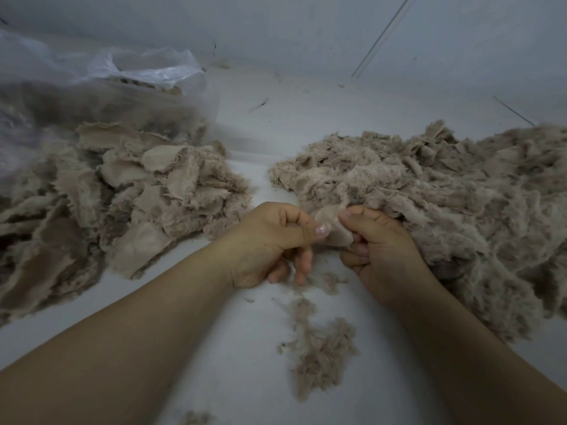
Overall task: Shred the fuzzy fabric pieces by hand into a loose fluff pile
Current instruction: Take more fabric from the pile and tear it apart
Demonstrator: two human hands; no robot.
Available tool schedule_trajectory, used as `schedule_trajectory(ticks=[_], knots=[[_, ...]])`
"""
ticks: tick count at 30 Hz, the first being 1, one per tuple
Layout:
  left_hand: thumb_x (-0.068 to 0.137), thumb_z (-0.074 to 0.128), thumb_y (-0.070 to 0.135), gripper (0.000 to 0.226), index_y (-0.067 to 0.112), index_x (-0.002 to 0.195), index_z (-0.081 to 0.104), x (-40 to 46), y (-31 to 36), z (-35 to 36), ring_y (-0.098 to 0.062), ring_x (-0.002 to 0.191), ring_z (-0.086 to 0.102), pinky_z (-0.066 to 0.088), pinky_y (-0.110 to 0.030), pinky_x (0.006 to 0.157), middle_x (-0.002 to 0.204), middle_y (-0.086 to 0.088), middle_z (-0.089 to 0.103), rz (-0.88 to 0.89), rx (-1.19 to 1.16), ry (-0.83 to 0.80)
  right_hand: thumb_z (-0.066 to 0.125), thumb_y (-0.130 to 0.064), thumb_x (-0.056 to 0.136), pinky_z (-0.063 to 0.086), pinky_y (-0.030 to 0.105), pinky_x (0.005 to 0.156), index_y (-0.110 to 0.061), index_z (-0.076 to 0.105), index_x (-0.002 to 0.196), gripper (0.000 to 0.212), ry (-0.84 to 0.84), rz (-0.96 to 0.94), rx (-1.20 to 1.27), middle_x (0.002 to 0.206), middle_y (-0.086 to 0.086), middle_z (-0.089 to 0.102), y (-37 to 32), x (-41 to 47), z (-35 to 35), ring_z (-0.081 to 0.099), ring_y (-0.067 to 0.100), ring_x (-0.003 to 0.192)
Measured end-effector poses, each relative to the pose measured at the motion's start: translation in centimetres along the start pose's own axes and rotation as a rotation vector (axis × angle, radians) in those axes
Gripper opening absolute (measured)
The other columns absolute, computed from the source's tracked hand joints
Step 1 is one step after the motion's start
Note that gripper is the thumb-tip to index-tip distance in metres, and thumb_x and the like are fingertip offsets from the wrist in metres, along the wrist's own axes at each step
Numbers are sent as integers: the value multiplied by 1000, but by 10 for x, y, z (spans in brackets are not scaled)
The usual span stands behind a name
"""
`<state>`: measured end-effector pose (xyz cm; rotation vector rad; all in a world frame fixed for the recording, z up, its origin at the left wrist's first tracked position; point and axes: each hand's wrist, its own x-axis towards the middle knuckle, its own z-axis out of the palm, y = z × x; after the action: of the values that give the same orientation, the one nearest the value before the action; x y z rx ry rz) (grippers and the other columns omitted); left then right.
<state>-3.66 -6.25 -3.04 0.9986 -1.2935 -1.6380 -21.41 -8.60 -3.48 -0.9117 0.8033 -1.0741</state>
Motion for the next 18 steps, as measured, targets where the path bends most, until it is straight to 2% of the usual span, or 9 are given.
schedule_trajectory(ticks=[6, 9, 12, 13, 14, 15, 16, 17, 18], knots=[[82, 70, 25, 30, -2, 86, 58, 2, -2, 1, -21, 25, 41, 34, -19, 34, 35, -11, 40, -57, 12, -1, 60, -15, 84, 23, 14, 33, -7, 56, 76, 12, -29, -12, -27, 52, -3, 38, 2, 1, -3, 25, 2, 35], [85, 68, 20, 25, 0, 71, 61, 1, -5, 3, -20, 24, 39, 35, -19, 38, 31, -6, 33, -19, 45, -23, 61, -21, 76, 24, 14, 33, -6, 57, 77, 16, -37, -12, -58, 49, -3, 41, 2, 1, -3, 27, 2, 34], [91, 62, 14, 31, 15, 60, 63, 5, -10, 8, -19, 25, 36, 30, -18, 37, 34, -8, 40, 230, -21, 216, 59, -20, 81, 23, 14, 33, -6, 56, 79, 15, -48, -10, -39, 50, -4, 40, 2, 1, -3, 25, 2, 35], [95, 58, 15, 29, 21, 68, 67, 6, -8, 7, -21, 30, 43, 30, -19, 37, 44, -10, 53, 336, -48, 345, 57, -18, 86, 22, 14, 33, -6, 57, 78, 14, -43, -8, -34, 50, -4, 39, 2, 2, -2, 25, 2, 35], [97, 55, 15, 19, 25, 89, 69, 6, -5, 4, -24, 41, 54, 34, -22, 38, 66, -11, 67, 414, -94, 429, 53, -15, 92, 21, 15, 33, -7, 58, 78, 17, -35, -5, -37, 50, -4, 40, 2, 2, -3, 25, 2, 36], [99, 53, 14, 25, 26, 120, 61, 8, -2, 1, -26, 58, 64, 41, -25, 42, 95, -8, 73, 447, -161, 472, 50, -12, 97, 21, 15, 33, -7, 58, 78, 21, -26, 0, -43, 50, -4, 40, 2, 2, -3, 25, 2, 36], [98, 53, 10, 48, 27, 142, 41, 9, -1, -3, -27, 75, 68, 48, -30, 47, 119, -2, 67, 443, -211, 488, 47, -11, 99, 21, 15, 33, -7, 58, 78, 23, -21, 4, -49, 50, -4, 40, 1, 2, -2, 25, 3, 36], [96, 55, 4, 64, 26, 150, 28, 10, -2, -5, -24, 85, 68, 54, -34, 54, 134, 4, 58, 425, -199, 492, 46, -10, 99, 21, 15, 34, -7, 58, 79, 24, -21, 6, -54, 50, -4, 40, 1, 2, -1, 25, 3, 36], [92, 57, -2, 68, 23, 149, 30, 11, -4, -5, -20, 87, 66, 57, -38, 61, 141, 8, 50, 406, -93, 508, 46, -10, 100, 21, 15, 34, -7, 58, 79, 24, -23, 7, -59, 50, -4, 40, 2, 3, -1, 25, 3, 36]])
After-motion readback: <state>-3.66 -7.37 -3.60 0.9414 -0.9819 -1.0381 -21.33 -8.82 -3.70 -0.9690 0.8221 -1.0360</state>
